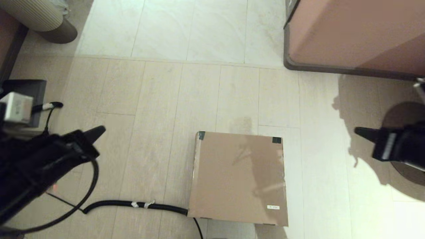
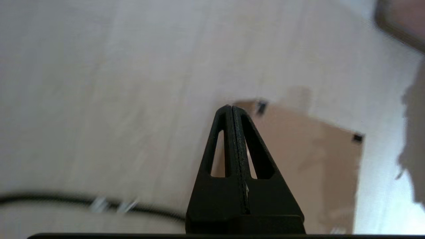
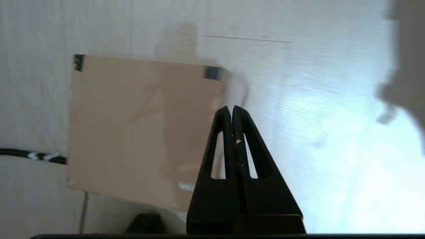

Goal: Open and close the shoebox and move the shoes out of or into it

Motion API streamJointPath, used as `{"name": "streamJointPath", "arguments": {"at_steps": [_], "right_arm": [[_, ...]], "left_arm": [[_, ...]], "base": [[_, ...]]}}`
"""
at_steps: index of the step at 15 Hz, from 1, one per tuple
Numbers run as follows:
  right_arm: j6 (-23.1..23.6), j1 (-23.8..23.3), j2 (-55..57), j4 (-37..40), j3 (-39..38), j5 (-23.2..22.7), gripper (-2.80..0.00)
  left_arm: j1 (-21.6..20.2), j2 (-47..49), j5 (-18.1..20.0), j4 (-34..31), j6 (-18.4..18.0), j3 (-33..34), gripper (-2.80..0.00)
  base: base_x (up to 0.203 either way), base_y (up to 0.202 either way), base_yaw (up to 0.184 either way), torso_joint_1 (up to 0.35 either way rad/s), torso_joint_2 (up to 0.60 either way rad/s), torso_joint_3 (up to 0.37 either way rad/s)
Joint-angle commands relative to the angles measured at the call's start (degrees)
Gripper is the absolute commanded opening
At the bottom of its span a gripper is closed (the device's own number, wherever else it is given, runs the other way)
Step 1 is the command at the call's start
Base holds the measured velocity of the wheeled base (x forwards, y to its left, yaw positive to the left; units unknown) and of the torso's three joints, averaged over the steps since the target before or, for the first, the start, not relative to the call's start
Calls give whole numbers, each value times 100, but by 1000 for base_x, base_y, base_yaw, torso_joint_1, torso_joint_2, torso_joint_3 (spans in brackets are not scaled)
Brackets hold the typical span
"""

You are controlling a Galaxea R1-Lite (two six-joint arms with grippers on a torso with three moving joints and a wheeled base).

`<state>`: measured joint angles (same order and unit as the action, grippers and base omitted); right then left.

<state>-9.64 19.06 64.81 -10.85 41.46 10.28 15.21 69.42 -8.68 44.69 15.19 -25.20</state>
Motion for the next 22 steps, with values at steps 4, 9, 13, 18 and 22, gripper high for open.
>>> {"name": "streamJointPath", "arguments": {"at_steps": [4,9,13,18,22], "right_arm": [[379,-969,-3802,780,-2326,113,-280],[1089,-1356,-4867,1580,-3663,15,-280],[1212,-1359,-4880,1978,-3678,-958,-280],[745,-1619,-4284,2034,-3758,-939,-280],[734,-2051,-4822,2027,-3762,-887,-280]], "left_arm": [[-453,-2247,-39,-1869,-336,1009,-280],[-586,-3245,-647,-3587,-752,1483,-280],[-551,-4314,-186,-4606,-1204,2138,-280],[-1602,-4777,-1,-4830,-1698,2146,-280],[-2120,-5347,924,-4521,-2015,2280,-280]], "base": [[0,0,0,0,0,0],[0,0,0,0,0,0],[0,0,0,0,0,0],[0,0,0,0,0,0],[0,0,0,0,0,0]]}}
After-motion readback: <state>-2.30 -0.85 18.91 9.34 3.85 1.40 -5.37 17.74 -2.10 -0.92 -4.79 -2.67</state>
